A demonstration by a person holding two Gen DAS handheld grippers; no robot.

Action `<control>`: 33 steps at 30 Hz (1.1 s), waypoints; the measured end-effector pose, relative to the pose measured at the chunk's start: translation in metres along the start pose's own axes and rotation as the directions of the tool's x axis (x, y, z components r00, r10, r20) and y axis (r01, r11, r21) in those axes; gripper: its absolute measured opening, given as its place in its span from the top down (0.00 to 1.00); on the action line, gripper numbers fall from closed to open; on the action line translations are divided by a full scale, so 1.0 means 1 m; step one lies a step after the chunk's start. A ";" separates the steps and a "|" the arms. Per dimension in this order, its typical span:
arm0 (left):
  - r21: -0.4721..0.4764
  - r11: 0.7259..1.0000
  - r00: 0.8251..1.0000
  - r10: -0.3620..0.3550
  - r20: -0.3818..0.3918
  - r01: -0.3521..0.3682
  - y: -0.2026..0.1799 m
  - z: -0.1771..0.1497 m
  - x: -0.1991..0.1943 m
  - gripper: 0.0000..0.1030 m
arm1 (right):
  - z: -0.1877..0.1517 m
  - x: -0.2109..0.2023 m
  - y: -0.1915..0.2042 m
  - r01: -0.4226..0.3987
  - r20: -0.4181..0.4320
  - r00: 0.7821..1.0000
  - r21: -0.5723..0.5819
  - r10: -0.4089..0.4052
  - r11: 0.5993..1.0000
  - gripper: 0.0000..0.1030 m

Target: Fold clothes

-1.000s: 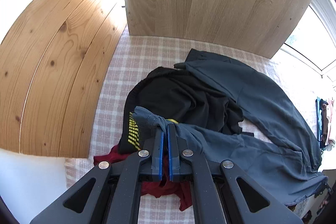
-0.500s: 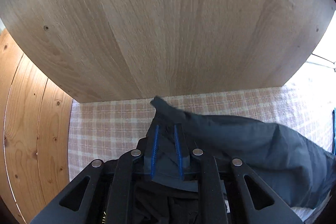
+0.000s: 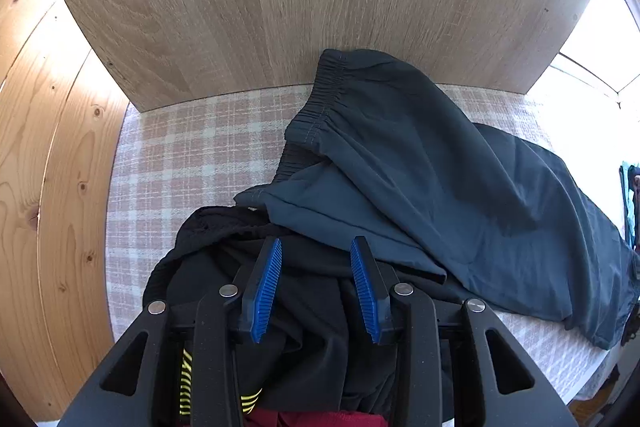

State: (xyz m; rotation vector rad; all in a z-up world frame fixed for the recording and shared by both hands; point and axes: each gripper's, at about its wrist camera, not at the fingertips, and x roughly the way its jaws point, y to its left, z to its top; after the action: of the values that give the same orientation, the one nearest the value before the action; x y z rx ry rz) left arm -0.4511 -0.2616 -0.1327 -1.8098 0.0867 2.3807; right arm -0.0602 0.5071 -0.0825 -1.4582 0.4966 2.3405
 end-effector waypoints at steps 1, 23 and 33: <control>-0.015 1.000 1.000 0.006 0.003 -0.006 -0.001 0.006 0.008 0.66 | -0.004 0.000 0.015 -0.030 0.000 1.000 -0.017 0.030 0.999 0.72; -0.294 0.936 0.981 -0.186 0.051 0.192 0.017 0.053 0.068 0.55 | -0.057 0.122 0.204 -0.213 -0.269 0.955 -0.337 0.123 0.917 0.62; -0.287 0.938 0.981 -0.180 0.068 0.192 0.013 0.043 0.054 0.90 | -0.055 0.147 0.186 -0.187 -0.293 0.951 -0.310 0.093 0.932 0.62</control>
State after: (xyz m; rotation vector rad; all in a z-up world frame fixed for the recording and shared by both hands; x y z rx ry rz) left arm -0.5080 -0.2645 -0.1733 -1.7897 -0.4460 2.3935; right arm -0.1636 0.3326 -0.2170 -1.9833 0.2868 2.4343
